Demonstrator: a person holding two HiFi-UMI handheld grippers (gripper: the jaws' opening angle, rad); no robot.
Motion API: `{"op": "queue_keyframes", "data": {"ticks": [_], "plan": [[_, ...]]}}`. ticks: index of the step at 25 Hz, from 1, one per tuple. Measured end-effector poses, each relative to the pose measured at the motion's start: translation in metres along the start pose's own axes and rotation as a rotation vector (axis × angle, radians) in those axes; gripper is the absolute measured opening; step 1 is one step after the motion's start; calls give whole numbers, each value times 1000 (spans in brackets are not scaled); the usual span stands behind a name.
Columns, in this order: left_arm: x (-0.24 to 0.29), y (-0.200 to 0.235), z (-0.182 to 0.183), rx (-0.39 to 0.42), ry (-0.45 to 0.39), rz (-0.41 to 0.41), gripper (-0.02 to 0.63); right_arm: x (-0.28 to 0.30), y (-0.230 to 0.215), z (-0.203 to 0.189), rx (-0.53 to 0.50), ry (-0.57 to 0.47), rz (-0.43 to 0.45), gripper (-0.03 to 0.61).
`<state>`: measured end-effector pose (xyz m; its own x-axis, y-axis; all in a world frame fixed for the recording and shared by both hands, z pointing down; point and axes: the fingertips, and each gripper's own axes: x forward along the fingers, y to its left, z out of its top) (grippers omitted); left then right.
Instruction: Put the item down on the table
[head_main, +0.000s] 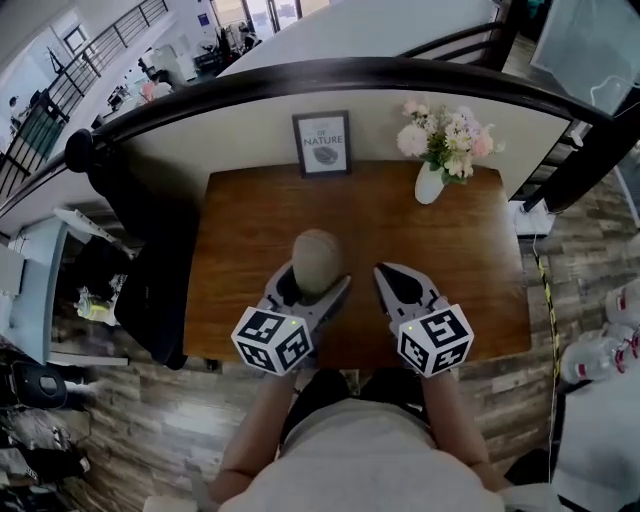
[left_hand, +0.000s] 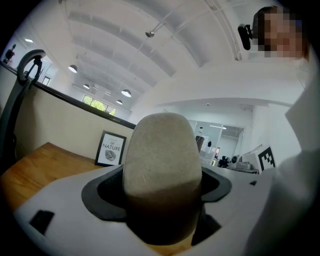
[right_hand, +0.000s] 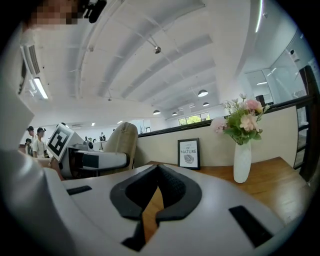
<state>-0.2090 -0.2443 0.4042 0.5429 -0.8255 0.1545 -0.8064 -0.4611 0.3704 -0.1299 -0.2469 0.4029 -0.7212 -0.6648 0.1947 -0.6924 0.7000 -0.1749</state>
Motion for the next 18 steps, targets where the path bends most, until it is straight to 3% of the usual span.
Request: {"op": "queue_keyframes", "data": {"ticks": [9,18], "plan": [[22,4,-12,1,60,-43,411,-4,-27,-9,33,13,-81,9],[36,6,-35,22,162,-44,411,-4,-46,-17,54,61,-80,9]]}}
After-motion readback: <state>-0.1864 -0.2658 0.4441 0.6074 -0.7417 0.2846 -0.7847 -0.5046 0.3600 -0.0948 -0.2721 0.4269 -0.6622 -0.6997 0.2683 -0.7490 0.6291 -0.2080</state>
